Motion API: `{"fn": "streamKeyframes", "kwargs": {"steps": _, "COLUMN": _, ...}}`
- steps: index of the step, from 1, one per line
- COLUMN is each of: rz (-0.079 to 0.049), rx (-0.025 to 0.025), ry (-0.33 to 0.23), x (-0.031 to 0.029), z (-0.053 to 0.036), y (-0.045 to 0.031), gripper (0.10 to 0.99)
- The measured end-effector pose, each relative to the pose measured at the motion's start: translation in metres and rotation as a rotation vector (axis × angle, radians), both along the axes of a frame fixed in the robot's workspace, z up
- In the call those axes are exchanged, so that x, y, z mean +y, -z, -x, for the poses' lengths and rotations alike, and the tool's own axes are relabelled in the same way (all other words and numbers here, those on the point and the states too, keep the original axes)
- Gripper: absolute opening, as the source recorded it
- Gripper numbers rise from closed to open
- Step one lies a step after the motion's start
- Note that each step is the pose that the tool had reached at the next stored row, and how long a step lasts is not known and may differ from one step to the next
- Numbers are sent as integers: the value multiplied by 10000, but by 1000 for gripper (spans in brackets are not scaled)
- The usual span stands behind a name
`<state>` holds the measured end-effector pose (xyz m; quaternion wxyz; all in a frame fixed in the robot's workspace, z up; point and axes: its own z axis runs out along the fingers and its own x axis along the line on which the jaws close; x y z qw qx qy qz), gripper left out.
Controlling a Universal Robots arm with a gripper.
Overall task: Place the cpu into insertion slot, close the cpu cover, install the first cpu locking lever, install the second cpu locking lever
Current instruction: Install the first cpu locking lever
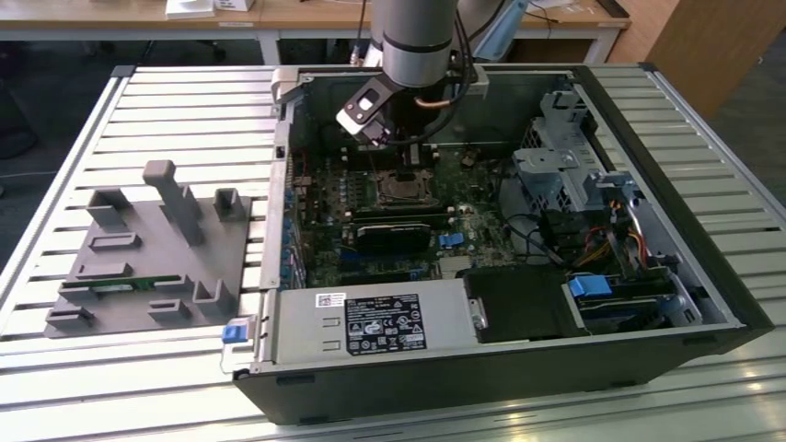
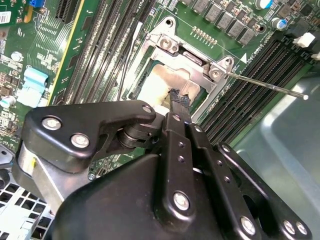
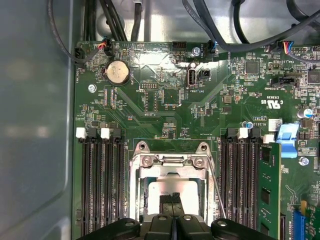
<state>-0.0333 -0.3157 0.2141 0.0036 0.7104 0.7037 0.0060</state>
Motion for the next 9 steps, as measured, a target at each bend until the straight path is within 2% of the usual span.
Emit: {"fn": "streamKeyframes", "kwargs": {"steps": 9, "rz": 1, "rx": 1, "ry": 0, "x": 0, "z": 0, "y": -24, "gripper": 106}}
